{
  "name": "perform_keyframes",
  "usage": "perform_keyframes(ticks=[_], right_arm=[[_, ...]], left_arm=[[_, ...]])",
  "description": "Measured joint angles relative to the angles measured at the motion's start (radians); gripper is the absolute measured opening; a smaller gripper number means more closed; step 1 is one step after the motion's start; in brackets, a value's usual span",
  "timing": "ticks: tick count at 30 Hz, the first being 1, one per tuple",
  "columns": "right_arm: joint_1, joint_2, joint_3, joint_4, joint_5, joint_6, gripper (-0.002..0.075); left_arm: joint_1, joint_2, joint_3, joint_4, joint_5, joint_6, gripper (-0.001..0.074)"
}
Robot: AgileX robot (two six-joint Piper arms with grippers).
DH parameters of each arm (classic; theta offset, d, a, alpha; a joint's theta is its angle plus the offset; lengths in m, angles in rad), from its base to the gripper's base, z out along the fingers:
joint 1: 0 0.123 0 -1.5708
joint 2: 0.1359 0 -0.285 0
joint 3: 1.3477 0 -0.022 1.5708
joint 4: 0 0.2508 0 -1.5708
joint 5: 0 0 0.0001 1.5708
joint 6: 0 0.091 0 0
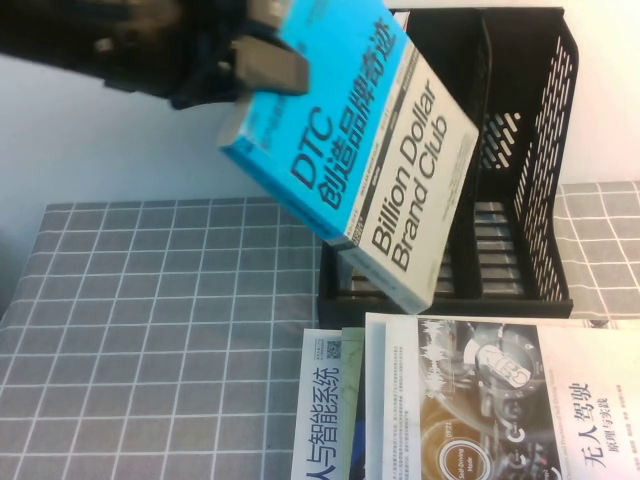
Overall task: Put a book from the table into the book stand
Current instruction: Place the book on the book shelf
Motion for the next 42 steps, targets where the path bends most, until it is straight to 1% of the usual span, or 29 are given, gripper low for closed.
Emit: perform_keyframes(ticks=[4,6,10,14,19,23,32,40,42], right_arm=[[0.000,0.000,0.000,0.000,0.032,0.000,0.0011],[0.000,0.000,0.000,-0.004,0.045,0.002,0.0011],[0.000,0.000,0.000,-0.006,0.072,0.006,0.0011],[0.000,0.000,0.000,-0.006,0.087,0.020,0.0011],[0.000,0.000,0.000,-0.008,0.098,0.026,0.0011],[0.000,0.000,0.000,-0.008,0.101,0.026,0.0011],[0.000,0.000,0.000,-0.008,0.102,0.028,0.0011],[0.000,0.000,0.000,-0.008,0.102,0.029,0.0011],[0.000,0.000,0.000,-0.008,0.102,0.029,0.0011]], left_arm=[[-0.128,0.084,-0.133,0.254,-0.005,-0.140,0.0183],[-0.179,0.120,-0.189,0.326,-0.005,-0.174,0.0183],[-0.250,0.182,-0.309,0.421,-0.012,-0.237,0.0183],[-0.287,0.237,-0.388,0.512,-0.016,-0.322,0.0183],[-0.304,0.278,-0.424,0.635,-0.020,-0.458,0.0183],[-0.304,0.293,-0.427,0.683,-0.034,-0.516,0.0183],[-0.304,0.341,-0.429,0.708,-0.115,-0.539,0.0181],[-0.304,0.413,-0.429,0.765,-0.131,-0.542,0.0181],[-0.304,0.425,-0.429,0.770,-0.156,-0.544,0.0181]])
